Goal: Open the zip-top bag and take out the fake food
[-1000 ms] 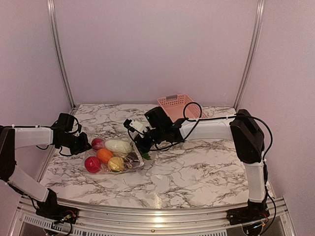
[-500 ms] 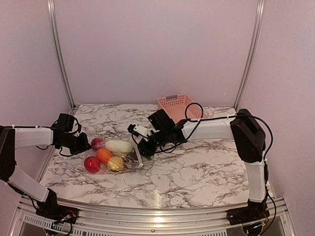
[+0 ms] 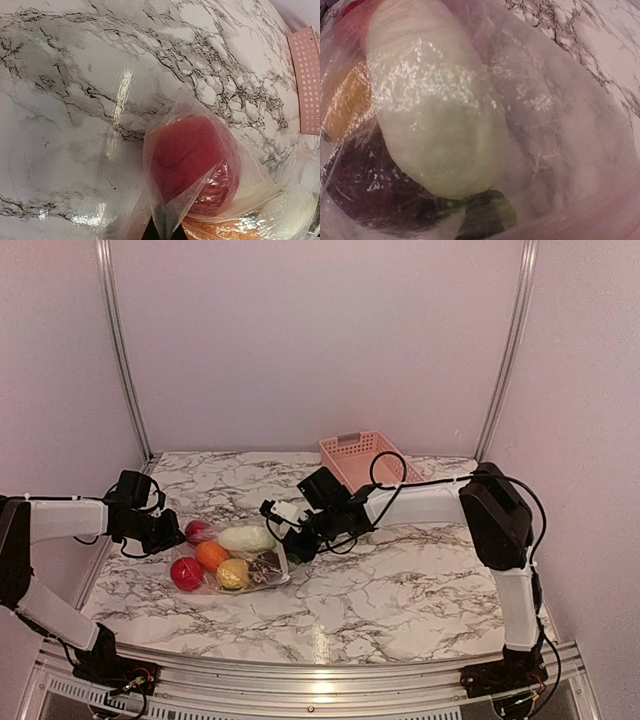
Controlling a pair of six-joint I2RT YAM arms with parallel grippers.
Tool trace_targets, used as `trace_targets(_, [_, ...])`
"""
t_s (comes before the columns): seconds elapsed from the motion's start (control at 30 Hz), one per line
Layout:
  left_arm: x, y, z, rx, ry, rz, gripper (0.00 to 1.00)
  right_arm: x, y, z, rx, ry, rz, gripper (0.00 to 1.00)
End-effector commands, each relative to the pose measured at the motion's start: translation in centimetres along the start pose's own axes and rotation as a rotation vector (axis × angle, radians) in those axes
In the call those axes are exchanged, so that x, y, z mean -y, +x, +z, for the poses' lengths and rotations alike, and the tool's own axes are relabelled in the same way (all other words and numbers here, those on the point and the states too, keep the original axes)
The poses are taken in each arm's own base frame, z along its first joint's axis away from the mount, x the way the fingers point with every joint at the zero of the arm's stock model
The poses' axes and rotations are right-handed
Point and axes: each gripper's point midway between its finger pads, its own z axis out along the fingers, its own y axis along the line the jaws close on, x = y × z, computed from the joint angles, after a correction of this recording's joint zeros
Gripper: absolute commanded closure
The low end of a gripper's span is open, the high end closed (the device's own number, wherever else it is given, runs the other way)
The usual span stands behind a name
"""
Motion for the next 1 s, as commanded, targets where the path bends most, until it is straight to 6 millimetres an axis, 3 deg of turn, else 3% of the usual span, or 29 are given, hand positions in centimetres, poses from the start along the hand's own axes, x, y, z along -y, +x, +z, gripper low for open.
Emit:
trace_targets(0.0, [-1.0,0.2,0.3,-0.002,-0.046,0.016,1.00,0.0,-4.4,-5.1,0.076,0.056,-0.027,1.00])
trace_targets(0.33, [-1.7,-0.1,0.5,0.000,-0.091,0.016,1.00,1.0,-1.0,-9.2,-0.012,0.146,0.035,1.00])
trace_targets(0.53, [-1.5,-0.3,0.7,0.000,-0.083,0.011,1.00,3.3,1.2,-13.5,-0.015,0.214,0.171,1.00])
trace_targets(0.77, [-1.2,-0.4,0.9,-0.002,-0.069,0.007,1.00,9.3,1.5,-18.5,0.072,0.314,0.366,1.00])
trace_targets(0.97, [-1.1,-0.5,1.0,-0.004,-0.065,-0.001,1.00,17.3,0.5,-22.6,0.201,0.439,0.567,1.00])
